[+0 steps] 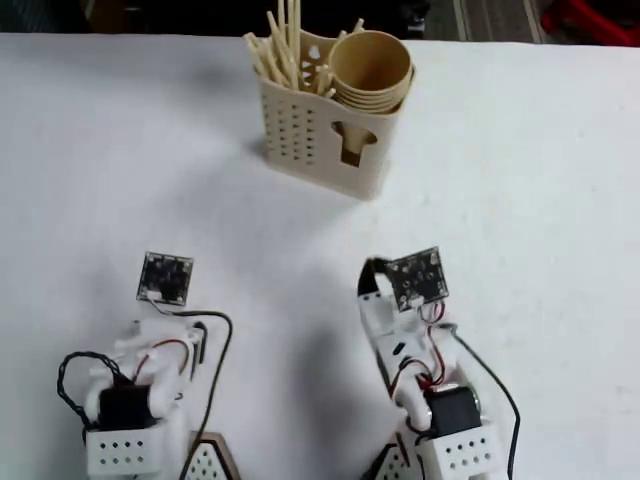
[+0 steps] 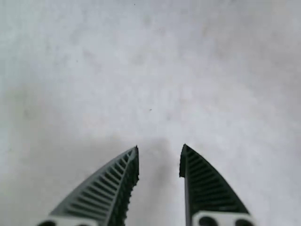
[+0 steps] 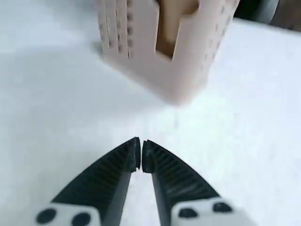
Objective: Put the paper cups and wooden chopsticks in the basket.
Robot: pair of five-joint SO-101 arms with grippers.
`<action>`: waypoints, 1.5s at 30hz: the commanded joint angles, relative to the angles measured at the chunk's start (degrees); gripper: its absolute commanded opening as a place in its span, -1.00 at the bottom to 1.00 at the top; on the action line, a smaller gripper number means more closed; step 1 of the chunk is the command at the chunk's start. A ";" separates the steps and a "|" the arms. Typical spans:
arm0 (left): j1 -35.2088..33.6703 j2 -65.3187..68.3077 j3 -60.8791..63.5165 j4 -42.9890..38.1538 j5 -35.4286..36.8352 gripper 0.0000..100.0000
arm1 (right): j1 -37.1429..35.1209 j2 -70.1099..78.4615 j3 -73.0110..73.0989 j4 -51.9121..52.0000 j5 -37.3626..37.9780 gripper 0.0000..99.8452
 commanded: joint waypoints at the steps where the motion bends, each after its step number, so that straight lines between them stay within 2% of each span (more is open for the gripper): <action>1: 0.66 -0.31 -0.26 0.26 -0.09 -0.69 | 0.75 -0.22 0.53 8.66 0.53 -0.96; 15: 0.66 -0.31 -0.26 0.26 -0.09 -0.69 | 0.66 -0.31 0.35 31.34 0.79 -0.96; 45: 0.66 -0.31 -0.26 0.26 -0.09 -0.69 | 0.48 -2.07 0.53 31.43 0.79 -0.96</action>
